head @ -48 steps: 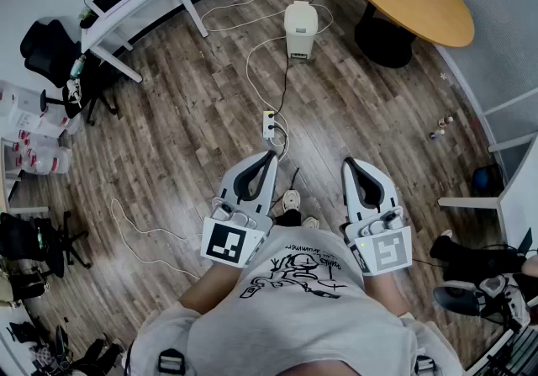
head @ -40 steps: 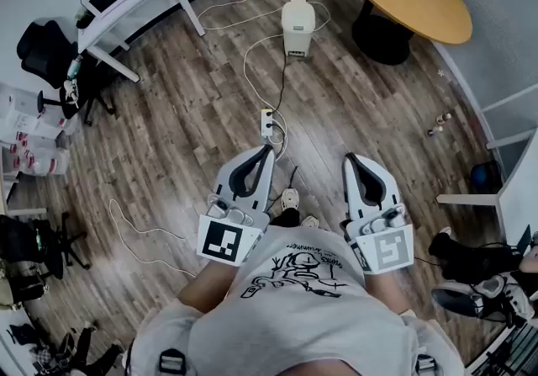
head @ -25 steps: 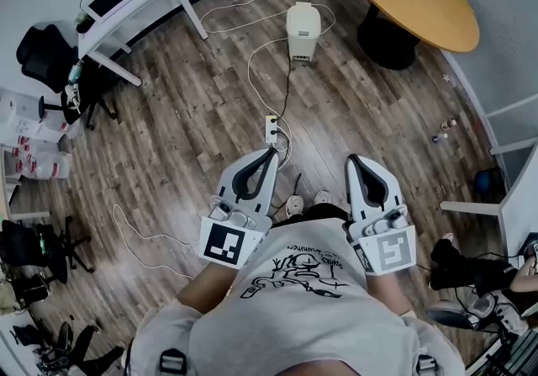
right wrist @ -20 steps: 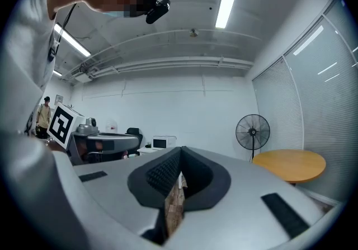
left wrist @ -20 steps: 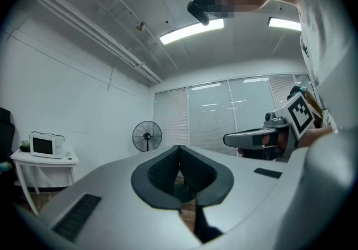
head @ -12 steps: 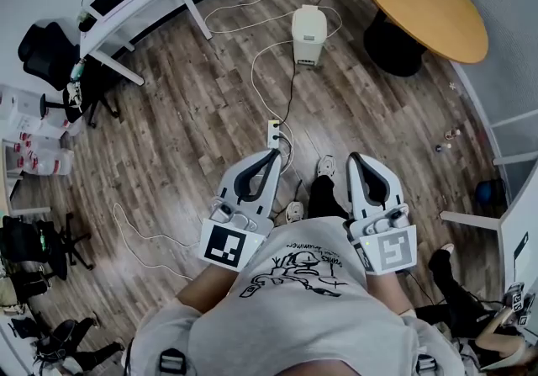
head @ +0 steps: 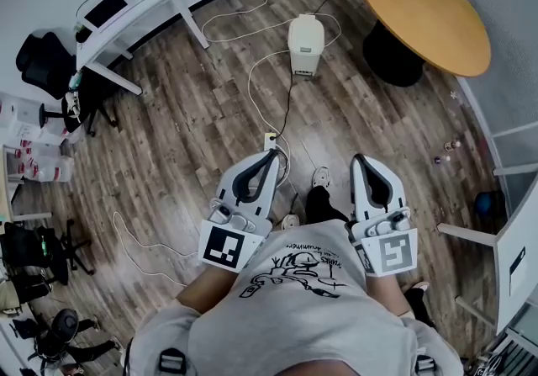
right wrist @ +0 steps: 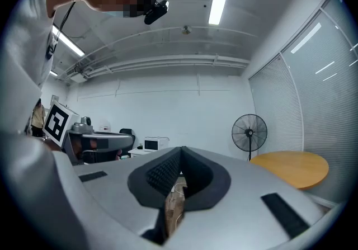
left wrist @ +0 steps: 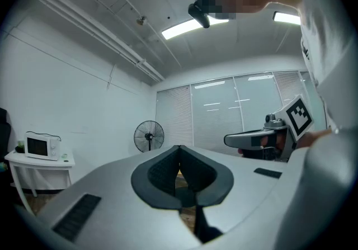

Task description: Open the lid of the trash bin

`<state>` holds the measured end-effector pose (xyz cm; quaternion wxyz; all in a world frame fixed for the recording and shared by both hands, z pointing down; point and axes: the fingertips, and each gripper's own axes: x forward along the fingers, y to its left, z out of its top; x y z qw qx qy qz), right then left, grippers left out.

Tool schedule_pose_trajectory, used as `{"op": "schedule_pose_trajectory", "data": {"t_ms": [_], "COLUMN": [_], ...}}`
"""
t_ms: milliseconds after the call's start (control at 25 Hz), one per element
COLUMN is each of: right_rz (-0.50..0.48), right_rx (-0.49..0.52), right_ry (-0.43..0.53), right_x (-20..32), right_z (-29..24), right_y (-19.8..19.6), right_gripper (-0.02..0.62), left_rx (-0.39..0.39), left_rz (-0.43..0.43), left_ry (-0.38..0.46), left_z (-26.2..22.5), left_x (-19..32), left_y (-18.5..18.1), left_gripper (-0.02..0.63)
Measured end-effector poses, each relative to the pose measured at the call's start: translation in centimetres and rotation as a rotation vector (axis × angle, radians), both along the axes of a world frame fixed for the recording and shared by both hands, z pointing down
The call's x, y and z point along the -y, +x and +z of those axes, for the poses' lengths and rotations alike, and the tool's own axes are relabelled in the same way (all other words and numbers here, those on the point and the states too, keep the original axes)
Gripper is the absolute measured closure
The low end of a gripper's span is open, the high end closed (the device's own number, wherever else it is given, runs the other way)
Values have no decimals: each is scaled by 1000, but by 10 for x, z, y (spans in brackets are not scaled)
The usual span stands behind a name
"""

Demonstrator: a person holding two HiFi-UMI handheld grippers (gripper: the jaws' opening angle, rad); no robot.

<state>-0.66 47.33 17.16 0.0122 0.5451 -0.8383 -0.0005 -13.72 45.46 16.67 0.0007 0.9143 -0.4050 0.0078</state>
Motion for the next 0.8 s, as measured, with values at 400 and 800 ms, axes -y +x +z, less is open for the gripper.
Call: {"op": "schedule_pose_trajectory", "data": {"t_ms": [400,800], "right_rz": [-16,-57], "right_rx": [13,13], "right_ry": [3,-17], "right_x": [61,121], "right_z": [-5,-3], "right_y": [41,72], "right_gripper": [591,591], "left_rx": [12,15], "left_rz": [-20,-41], "left_ry": [13,12], "left_z": [-10,-14], "left_x": [58,118], "left_y": [37,74], "left_gripper": [591,591]}}
